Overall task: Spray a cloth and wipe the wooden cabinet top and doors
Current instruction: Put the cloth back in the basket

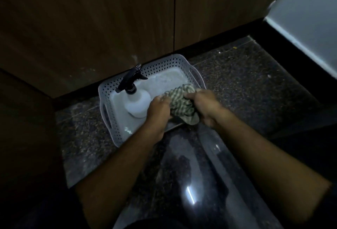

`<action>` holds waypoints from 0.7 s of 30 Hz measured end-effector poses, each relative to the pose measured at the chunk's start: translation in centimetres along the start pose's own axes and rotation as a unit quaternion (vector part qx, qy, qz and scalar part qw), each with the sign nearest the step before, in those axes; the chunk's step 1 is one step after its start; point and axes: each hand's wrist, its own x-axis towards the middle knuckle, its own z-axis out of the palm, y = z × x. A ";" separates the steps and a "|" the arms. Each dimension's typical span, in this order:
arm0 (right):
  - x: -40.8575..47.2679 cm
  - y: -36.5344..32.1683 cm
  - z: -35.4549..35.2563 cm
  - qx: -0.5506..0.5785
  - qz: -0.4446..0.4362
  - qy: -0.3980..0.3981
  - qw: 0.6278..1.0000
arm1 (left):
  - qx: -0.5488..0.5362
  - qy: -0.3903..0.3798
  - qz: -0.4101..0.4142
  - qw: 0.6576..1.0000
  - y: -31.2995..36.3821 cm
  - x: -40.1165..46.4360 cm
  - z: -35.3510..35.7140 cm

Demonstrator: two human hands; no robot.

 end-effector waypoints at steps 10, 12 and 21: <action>3.3 2.0 2.7 -0.263 -0.078 0.023 0.961 | 0.153 0.042 0.085 0.984 -0.9 1.4 -0.1; 3.5 2.4 2.4 -0.248 -0.079 0.028 0.965 | 0.158 0.040 0.087 0.983 -1.1 1.6 0.0; 3.2 2.9 1.5 -0.212 -0.093 0.039 0.972 | 0.194 0.038 0.087 0.976 -1.8 1.9 1.5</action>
